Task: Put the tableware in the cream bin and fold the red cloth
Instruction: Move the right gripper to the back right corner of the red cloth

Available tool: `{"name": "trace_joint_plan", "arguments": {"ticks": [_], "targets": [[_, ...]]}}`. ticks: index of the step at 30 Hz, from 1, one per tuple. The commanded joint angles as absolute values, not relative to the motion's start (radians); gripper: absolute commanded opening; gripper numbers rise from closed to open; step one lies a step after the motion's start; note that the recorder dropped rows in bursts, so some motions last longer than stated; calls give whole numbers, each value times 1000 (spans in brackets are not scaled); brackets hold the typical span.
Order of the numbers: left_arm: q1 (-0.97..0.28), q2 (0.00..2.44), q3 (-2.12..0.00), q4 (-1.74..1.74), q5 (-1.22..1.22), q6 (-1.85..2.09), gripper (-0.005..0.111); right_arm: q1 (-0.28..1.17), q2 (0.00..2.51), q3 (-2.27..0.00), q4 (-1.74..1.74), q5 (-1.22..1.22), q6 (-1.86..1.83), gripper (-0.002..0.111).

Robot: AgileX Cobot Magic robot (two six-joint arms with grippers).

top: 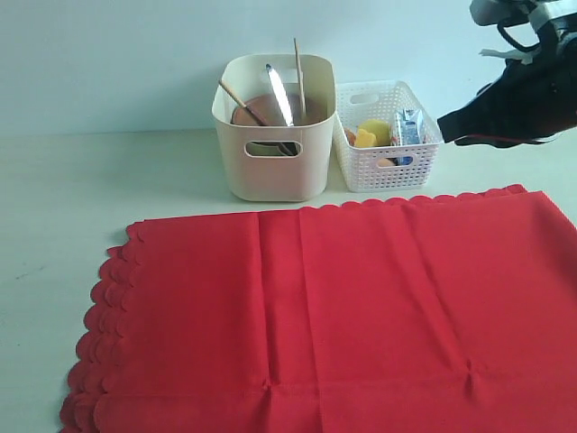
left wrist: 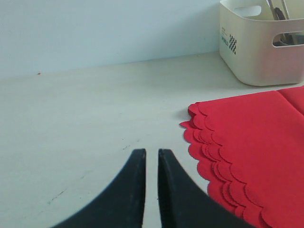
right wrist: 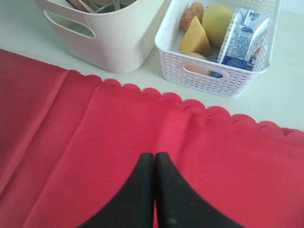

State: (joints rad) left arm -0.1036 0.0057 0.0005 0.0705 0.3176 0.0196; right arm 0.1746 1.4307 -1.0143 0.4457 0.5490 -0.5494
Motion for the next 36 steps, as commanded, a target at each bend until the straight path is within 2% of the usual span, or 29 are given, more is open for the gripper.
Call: {"name": "trace_joint_plan", "arguments": {"ticks": [1, 9, 15, 26, 36], "targets": [[-109, 0, 0, 76, 312, 23, 12, 175, 1436, -1012, 436, 551, -551, 0], [-109, 0, 0, 89, 319, 22, 12, 175, 1443, -1012, 436, 558, -548, 0], [-109, 26, -133, 173, 321, 22, 12, 175, 1482, -1012, 436, 556, -548, 0], [-109, 379, -428, 170, 319, 22, 12, 175, 1486, -1012, 436, 565, -548, 0], [-109, 659, -602, 170, 317, 22, 12, 175, 1490, -1012, 436, 562, -548, 0]]}}
